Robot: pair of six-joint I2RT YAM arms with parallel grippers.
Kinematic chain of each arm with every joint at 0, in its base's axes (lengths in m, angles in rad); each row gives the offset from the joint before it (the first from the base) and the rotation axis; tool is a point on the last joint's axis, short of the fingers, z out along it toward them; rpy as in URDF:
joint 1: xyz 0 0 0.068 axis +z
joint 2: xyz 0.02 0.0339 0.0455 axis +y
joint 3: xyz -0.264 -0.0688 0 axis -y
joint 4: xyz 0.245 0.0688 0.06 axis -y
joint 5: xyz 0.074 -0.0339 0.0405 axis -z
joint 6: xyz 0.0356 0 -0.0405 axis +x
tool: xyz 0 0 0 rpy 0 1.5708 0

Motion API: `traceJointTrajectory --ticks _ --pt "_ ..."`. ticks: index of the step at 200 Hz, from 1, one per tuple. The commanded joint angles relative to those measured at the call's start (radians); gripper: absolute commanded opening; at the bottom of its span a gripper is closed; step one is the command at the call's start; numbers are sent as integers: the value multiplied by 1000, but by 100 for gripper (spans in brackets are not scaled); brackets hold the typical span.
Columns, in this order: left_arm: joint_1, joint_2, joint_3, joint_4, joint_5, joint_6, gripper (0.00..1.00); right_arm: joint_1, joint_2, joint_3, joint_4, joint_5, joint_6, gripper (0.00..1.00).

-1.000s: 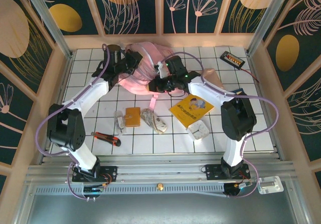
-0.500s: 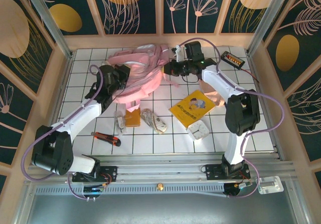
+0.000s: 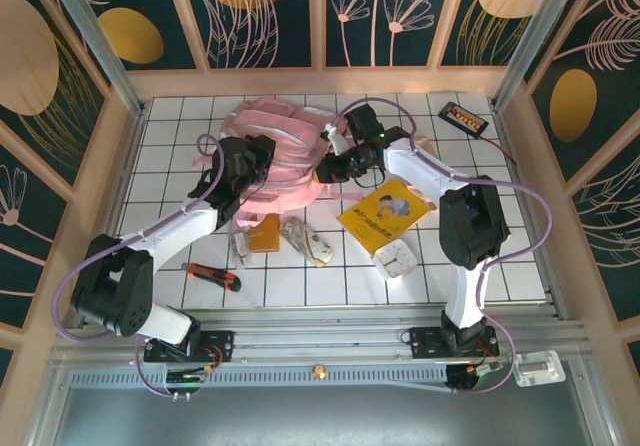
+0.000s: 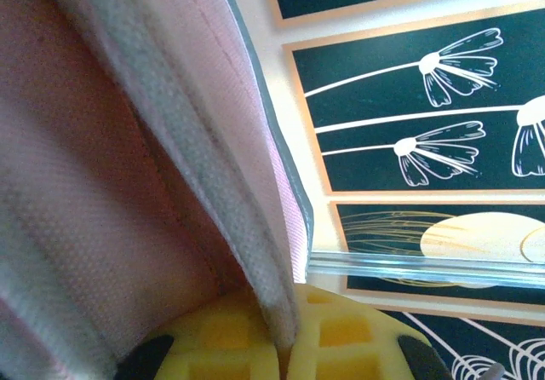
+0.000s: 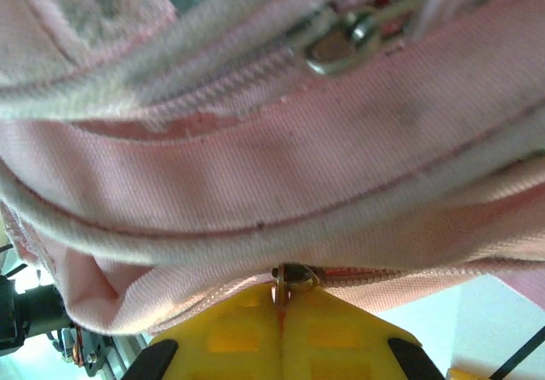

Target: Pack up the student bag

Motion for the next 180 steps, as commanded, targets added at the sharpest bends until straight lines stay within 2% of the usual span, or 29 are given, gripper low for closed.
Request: traceJointTrajectory --ticks 1,48,61,74,89,94,112,126,132,150,180 --pt "-33 12 49 159 -1 -15 0 71 17 70 -19 -45 9 0" --pt "-52 51 75 169 -14 -20 0 145 48 116 -20 -76 73 0" --pt "-53 54 75 166 0 -11 0 139 44 95 -14 -27 86 0" --pt "-52 42 111 123 25 42 0 106 24 50 3 8 104 0" --pt "-48 27 163 -15 82 177 0 54 -23 -17 28 31 122 0" --pt "-47 21 183 -75 100 230 9 38 -38 -36 27 42 119 0" --pt "-47 -5 253 -310 128 443 56 -10 -77 -81 16 30 96 0" --pt "-47 -31 311 -496 74 616 81 -28 -94 -97 0 28 71 0" --pt "-47 -39 328 -561 49 683 97 -34 -97 -99 -4 23 61 0" --pt "-47 -44 393 -691 15 864 99 -51 -102 -109 -9 20 43 0" --pt "-68 56 554 -930 -20 1229 99 -78 -106 -110 -16 23 33 0"
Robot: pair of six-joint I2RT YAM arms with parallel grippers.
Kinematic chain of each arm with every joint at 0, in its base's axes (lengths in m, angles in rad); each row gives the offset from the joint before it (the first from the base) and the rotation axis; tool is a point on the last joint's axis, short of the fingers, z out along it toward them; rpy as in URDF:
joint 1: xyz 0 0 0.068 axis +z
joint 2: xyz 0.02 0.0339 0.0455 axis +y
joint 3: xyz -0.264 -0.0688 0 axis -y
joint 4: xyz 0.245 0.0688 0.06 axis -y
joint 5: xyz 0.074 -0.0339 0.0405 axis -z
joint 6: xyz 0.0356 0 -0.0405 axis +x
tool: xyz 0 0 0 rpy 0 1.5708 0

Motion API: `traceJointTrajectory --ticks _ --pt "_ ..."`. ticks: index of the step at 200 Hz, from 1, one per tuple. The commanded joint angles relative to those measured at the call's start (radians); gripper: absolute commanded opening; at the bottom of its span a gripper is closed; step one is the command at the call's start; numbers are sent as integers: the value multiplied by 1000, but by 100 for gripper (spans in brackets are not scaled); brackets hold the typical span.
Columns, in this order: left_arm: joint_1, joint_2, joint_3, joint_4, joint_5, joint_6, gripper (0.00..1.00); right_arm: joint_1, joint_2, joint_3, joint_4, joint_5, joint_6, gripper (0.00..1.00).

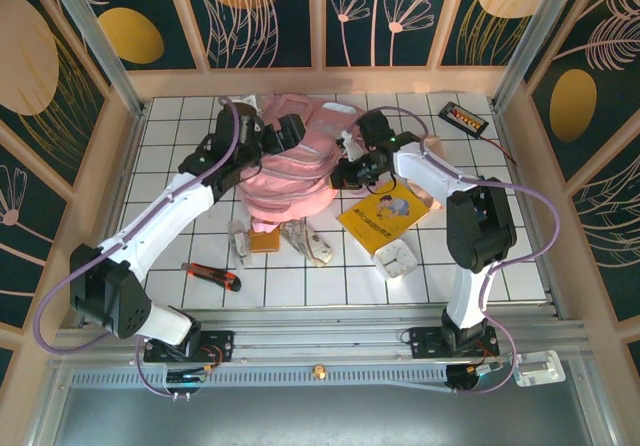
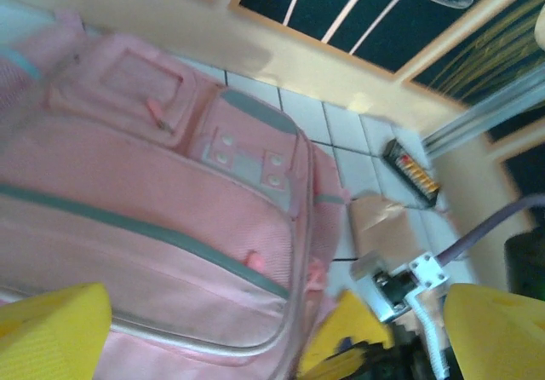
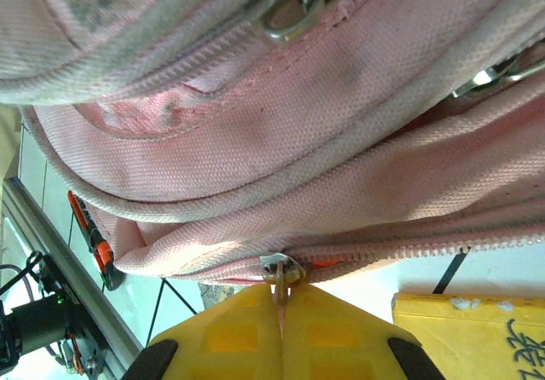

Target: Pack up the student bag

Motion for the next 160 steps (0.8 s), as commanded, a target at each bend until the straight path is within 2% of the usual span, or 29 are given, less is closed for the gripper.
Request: traceJointTrajectory --ticks 1,21,40,46,74,99,160 --pt "-21 62 102 -284 -49 432 99 -16 -52 2 5 -25 -31 0" --pt "-64 83 99 -314 -99 682 99 -18 -53 8 -1 -17 -34 0" --pt "-92 82 70 -300 -59 873 99 -15 -57 5 6 -26 -27 0" --pt "-95 91 71 -302 -36 913 99 -16 -56 3 7 -28 -27 0" --pt "-110 168 124 -331 -70 1047 96 -16 -55 3 1 -30 -29 0" --pt "-121 230 187 -356 -82 1125 93 -15 -59 8 -3 -34 -27 0" --pt "-122 409 375 -435 -152 1169 85 -9 -55 14 -6 -38 -23 0"
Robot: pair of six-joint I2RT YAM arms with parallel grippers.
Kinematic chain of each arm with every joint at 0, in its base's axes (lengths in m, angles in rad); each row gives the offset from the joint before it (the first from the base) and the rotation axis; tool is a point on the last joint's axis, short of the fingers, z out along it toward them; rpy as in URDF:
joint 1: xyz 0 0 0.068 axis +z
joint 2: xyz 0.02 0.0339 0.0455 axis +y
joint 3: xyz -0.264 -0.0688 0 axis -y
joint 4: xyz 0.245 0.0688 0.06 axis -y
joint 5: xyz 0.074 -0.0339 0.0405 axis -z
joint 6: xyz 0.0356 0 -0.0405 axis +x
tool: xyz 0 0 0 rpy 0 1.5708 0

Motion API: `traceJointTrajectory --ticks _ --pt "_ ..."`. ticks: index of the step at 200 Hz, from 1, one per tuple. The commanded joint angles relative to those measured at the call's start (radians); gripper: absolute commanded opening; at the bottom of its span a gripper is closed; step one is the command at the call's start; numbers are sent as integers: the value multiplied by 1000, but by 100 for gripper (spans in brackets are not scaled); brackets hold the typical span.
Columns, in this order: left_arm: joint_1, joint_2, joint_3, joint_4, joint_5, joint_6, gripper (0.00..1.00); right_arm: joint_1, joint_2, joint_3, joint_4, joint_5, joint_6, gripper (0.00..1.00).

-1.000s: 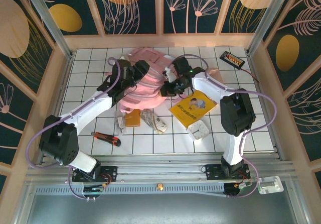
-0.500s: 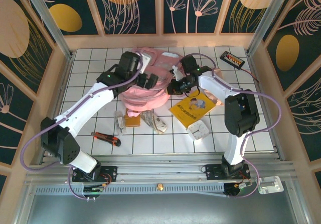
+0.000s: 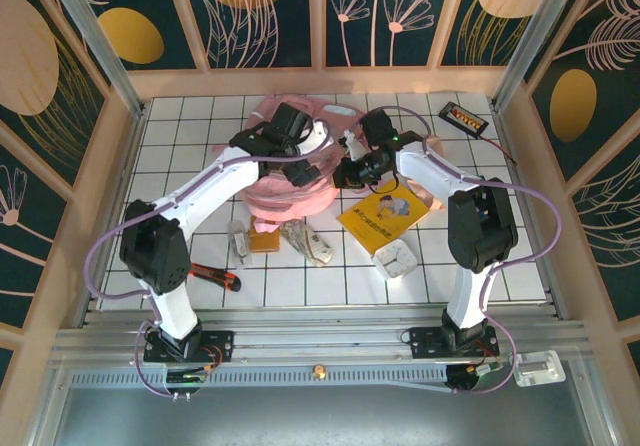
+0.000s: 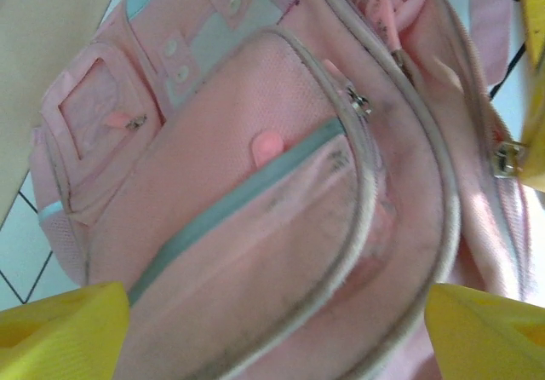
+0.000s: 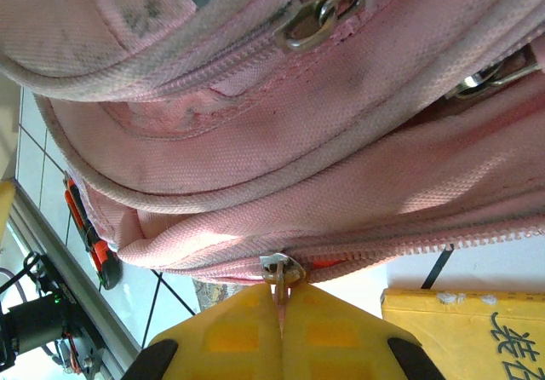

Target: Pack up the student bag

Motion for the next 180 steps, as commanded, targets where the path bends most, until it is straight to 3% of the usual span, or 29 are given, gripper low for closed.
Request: traceJointTrajectory --ticks 1,73,100,140,152,174,180 --pt "-5 67 92 -76 -38 58 85 2 -48 14 4 -37 -13 0" --pt "-2 138 152 -165 38 105 85 0 -38 22 5 -34 -18 0" --pt "-4 170 170 -158 -9 100 83 2 -36 22 6 -39 -16 0" --pt "-2 260 261 -149 -59 62 59 4 -50 0 16 -40 -13 0" --pt "-3 275 283 -155 -52 53 43 4 -48 0 16 -40 -16 0" --pt "-2 268 285 -156 -48 32 1 2 -42 3 11 -39 -22 0" --pt "-2 261 282 -153 -54 24 0 0 -41 4 11 -37 -23 0"
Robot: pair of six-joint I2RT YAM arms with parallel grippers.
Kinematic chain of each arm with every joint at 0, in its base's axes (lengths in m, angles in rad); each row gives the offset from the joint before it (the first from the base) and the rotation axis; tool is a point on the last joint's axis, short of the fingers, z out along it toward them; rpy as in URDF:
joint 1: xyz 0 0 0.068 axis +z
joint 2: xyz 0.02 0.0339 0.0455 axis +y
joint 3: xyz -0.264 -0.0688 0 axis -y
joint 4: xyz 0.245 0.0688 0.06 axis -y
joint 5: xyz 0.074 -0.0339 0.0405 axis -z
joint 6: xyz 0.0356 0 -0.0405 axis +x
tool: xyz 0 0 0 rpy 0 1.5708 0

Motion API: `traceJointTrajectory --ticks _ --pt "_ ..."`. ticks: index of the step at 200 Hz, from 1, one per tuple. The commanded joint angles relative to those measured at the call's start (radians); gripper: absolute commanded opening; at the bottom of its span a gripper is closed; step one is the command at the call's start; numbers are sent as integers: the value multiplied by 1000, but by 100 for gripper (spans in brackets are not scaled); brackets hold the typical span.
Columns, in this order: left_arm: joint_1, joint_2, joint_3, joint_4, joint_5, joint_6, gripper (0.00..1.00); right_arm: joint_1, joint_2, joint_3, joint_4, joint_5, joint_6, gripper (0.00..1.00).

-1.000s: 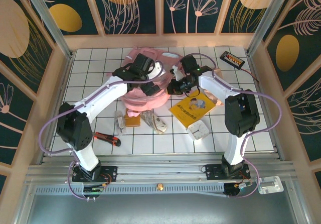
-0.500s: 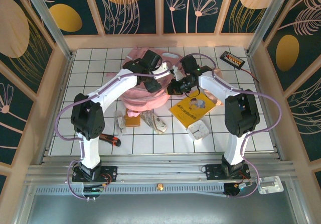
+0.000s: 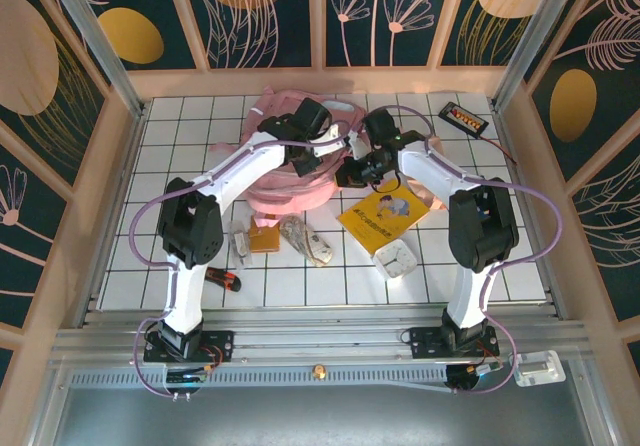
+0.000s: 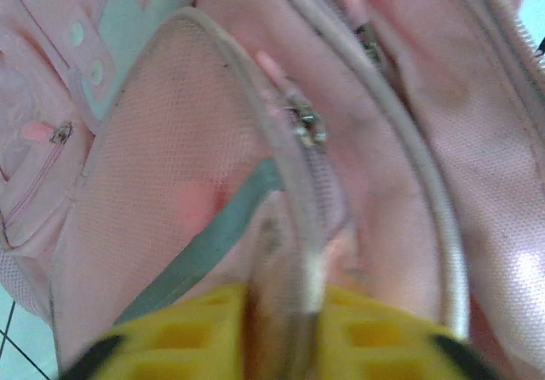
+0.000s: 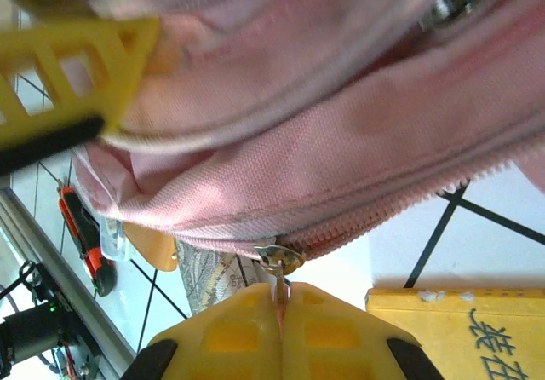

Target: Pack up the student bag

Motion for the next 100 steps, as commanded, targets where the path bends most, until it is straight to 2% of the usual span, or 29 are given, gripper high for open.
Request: traceJointTrajectory --ticks 1,52,100 --pt "0 3 30 11 -33 -33 0 12 -41 7 7 -47 -27 0" --pt "5 -58 121 -41 74 -141 0 -4 -57 -35 61 -64 -17 0" --pt "5 -91 183 -71 100 -195 0 -15 -107 -95 104 -60 -19 0"
